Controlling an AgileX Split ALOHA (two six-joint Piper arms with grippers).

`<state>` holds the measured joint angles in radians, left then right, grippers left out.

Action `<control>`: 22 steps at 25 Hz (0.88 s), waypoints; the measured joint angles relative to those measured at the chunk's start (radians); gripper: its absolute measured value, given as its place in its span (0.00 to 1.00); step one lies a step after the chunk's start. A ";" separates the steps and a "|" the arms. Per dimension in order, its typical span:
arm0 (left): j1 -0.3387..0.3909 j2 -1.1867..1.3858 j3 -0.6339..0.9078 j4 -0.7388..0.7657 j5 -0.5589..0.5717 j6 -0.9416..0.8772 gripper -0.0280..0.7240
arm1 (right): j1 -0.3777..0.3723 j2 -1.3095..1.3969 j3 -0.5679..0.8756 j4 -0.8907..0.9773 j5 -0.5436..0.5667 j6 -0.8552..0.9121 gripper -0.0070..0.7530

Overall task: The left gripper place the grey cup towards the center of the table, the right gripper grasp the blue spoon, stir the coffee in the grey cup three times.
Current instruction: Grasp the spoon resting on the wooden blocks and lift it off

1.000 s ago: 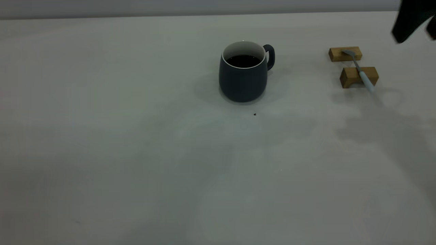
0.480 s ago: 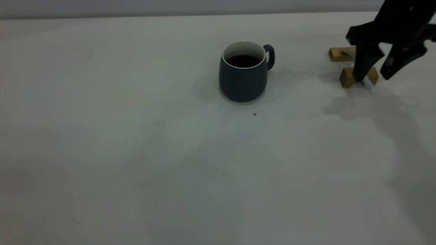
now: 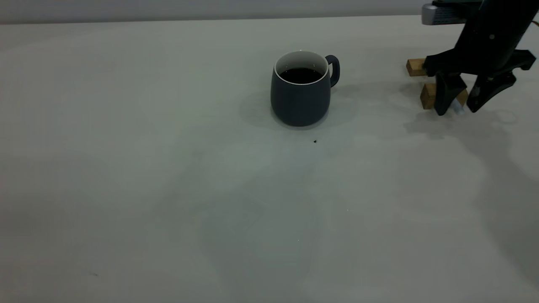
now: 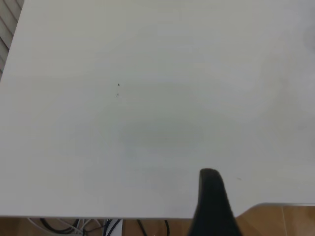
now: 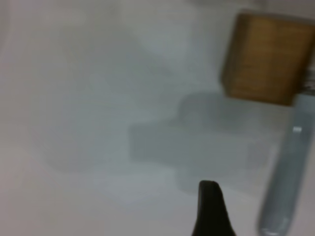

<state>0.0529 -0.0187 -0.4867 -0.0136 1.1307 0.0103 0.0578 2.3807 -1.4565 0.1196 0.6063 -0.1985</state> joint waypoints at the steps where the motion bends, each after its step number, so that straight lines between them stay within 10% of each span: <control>1: 0.000 0.001 0.000 0.000 0.000 0.000 0.82 | -0.005 0.000 0.000 -0.007 -0.002 0.007 0.75; 22: 0.000 0.000 0.000 0.000 0.000 0.000 0.82 | -0.016 0.061 0.000 0.039 -0.110 0.006 0.69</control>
<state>0.0529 -0.0188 -0.4867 -0.0136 1.1307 0.0103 0.0420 2.4420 -1.4569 0.1583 0.4966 -0.1921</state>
